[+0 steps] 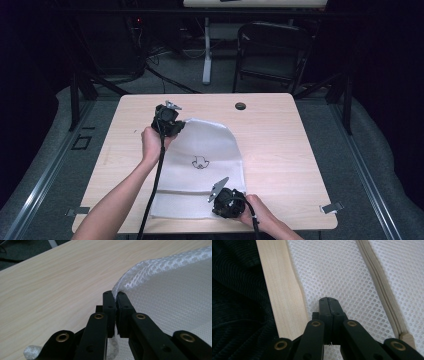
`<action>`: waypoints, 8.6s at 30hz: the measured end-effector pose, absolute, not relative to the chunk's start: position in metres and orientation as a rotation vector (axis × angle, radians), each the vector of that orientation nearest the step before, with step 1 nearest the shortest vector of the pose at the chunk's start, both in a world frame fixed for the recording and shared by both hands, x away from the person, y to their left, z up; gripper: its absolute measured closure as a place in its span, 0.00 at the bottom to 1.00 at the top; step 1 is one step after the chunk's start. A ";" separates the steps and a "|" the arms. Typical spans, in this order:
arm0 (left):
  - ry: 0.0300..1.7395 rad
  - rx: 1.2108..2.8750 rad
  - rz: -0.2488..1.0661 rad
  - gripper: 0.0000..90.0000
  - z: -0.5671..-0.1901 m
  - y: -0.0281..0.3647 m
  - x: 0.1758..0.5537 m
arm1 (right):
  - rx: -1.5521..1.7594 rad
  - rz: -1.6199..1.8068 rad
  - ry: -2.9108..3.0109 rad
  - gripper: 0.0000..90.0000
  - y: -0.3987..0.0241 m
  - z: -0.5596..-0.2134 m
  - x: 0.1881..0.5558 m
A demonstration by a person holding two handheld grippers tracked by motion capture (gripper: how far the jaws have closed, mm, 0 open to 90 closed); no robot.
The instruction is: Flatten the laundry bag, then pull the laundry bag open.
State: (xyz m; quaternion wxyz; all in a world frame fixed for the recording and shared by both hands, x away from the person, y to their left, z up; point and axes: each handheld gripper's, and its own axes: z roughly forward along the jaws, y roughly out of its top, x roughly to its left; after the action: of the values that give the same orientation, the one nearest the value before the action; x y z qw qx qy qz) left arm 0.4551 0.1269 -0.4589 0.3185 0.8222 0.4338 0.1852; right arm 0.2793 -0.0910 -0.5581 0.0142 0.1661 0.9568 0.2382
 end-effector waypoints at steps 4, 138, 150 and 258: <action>1.171 2.162 0.506 0.97 -0.467 0.126 0.464 | 0.527 0.743 2.977 1.00 -0.091 -0.558 0.279; 0.420 2.363 0.150 0.32 -0.548 0.066 0.341 | 0.981 0.772 2.767 1.00 -0.154 -0.552 0.322; 0.303 2.386 0.061 0.57 -0.561 0.041 0.342 | 1.045 0.799 2.770 1.00 -0.155 -0.558 0.324; 0.278 2.407 -0.041 0.92 -0.560 0.066 0.343 | 1.084 0.810 2.768 1.00 -0.157 -0.559 0.325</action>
State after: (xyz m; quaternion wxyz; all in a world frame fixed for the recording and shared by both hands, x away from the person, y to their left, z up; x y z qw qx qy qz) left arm 0.3429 0.0665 -0.5599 0.3513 0.9299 0.1075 -0.0160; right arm 0.3247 -0.1572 -0.5592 0.0304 0.3516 0.8980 0.2628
